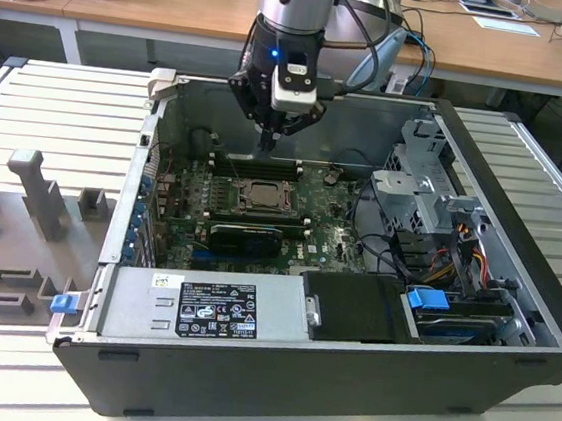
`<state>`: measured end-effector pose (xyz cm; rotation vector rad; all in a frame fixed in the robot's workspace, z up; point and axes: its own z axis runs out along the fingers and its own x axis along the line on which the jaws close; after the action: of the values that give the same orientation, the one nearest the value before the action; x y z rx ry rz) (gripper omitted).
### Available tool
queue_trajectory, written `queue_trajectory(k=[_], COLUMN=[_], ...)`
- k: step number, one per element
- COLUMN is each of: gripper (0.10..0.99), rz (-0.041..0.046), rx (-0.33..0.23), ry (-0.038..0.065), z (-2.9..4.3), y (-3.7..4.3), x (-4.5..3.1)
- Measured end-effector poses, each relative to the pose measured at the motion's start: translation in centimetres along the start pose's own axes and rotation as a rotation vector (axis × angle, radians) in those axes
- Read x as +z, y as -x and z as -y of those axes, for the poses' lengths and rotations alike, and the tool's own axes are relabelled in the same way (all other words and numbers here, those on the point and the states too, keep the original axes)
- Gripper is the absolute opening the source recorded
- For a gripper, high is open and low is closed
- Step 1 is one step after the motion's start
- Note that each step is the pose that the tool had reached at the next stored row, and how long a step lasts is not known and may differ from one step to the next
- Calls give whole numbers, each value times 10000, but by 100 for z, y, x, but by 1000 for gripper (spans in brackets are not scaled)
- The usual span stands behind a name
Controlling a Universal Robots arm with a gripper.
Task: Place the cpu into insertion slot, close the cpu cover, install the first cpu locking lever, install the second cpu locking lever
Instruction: 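Install the first cpu locking lever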
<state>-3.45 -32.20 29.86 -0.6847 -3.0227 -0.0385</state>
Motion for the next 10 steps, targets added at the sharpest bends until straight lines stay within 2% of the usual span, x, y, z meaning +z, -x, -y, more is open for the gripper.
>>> queue_trajectory(k=[7, 10], gripper=[106, 106], rz=[-7, -13], rx=[-464, -898], ry=[-21, -41], z=[0, 0], y=[0, 0], x=[0, 0])
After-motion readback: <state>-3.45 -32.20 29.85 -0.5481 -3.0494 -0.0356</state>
